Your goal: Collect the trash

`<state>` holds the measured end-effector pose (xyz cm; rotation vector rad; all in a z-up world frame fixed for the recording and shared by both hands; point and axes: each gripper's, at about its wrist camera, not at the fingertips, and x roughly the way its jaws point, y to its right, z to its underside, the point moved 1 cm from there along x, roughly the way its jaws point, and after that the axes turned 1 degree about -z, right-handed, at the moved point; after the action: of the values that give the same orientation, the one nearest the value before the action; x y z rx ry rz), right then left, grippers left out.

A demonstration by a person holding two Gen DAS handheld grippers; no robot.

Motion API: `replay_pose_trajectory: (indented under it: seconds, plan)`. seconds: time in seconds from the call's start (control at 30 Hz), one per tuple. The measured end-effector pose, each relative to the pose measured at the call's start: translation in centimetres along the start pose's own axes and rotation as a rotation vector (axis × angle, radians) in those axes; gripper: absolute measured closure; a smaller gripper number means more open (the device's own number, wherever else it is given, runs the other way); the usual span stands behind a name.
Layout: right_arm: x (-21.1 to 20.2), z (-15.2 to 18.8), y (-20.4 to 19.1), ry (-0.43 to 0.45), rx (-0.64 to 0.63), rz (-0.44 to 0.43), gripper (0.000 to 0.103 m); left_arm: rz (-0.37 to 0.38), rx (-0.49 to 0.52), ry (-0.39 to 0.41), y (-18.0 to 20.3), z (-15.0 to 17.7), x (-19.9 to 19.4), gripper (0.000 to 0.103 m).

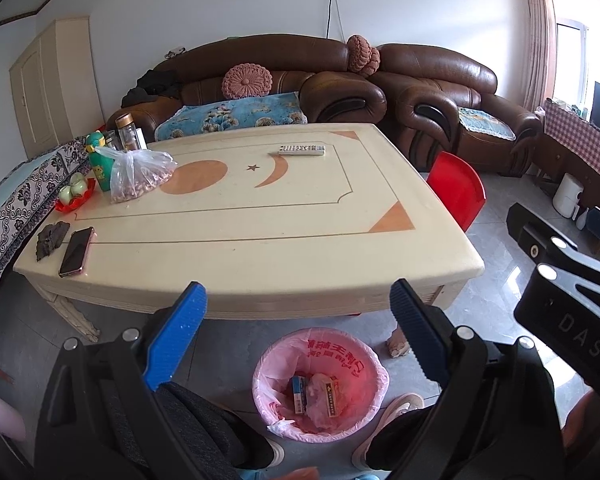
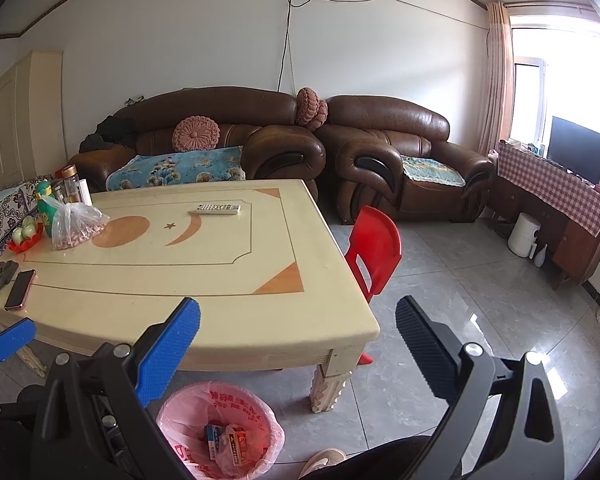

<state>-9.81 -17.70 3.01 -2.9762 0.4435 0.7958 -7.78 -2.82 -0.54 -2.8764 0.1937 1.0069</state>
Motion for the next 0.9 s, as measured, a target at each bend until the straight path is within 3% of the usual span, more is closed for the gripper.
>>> replay_pose_trajectory:
  seconds: [0.9]
  plan:
    - [0.31, 0.42, -0.02, -0.006, -0.015, 0.000, 0.007, -0.005, 0.003, -0.001, -0.39, 0.08, 0.28, 0.011]
